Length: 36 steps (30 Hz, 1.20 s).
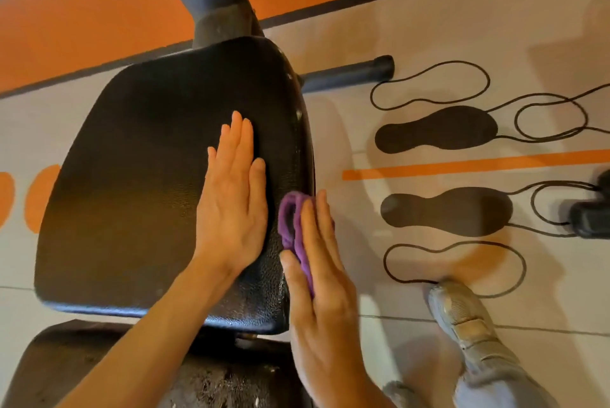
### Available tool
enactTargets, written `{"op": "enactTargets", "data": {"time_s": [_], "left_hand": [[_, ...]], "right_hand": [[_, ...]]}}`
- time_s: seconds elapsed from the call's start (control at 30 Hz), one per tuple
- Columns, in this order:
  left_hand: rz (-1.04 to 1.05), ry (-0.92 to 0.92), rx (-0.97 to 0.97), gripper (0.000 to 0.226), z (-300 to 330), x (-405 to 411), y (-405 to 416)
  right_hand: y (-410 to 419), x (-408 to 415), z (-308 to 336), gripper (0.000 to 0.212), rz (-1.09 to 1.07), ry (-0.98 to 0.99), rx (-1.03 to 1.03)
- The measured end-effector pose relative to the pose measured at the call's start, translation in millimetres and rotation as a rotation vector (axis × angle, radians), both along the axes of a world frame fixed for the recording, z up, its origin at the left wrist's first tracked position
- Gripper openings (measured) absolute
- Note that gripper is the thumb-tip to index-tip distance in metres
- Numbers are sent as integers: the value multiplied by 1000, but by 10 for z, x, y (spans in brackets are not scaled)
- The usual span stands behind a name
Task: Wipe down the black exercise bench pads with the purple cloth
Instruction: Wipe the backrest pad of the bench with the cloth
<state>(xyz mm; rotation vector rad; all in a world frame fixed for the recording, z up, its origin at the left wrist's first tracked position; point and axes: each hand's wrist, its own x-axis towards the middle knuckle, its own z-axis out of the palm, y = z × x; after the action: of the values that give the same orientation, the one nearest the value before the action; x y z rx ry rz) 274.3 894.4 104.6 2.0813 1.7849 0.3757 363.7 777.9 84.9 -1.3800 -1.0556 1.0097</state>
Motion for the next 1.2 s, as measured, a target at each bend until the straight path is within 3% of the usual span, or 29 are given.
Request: {"op": "enactTargets", "data": {"time_s": [0.13, 0.2, 0.3, 0.4, 0.5, 0.63, 0.8, 0.87, 1.03, 1.1, 1.2], "left_hand": [[12, -6, 24, 55, -13, 10, 4], [15, -7, 25, 54, -15, 13, -2], [14, -18, 34, 54, -15, 4, 2], [18, -31, 34, 53, -17, 0, 9], [11, -21, 28, 53, -2, 7, 6], [20, 4, 19, 53, 19, 34, 18], [24, -37, 35, 52, 6, 22, 17], [26, -32, 37, 52, 12, 26, 18], [21, -8, 36, 52, 30, 43, 22], [19, -11, 41, 52, 25, 44, 23], [30, -27, 41, 53, 33, 47, 18]], "right_hand": [[1398, 322, -65, 39, 52, 192, -96], [1656, 335, -50, 38, 25, 231, -140], [934, 156, -70, 49, 36, 205, -34], [306, 105, -51, 52, 84, -31, 91], [1043, 255, -100, 45, 123, 168, 50], [2194, 433, -165, 40, 118, 178, -215], [849, 178, 20, 49, 54, 80, 8], [1006, 208, -82, 48, 63, -22, 26], [2395, 427, -171, 40, 143, 122, -236], [2115, 397, -143, 40, 136, 142, -199], [1365, 332, 3, 47, 157, 6, -26]]}}
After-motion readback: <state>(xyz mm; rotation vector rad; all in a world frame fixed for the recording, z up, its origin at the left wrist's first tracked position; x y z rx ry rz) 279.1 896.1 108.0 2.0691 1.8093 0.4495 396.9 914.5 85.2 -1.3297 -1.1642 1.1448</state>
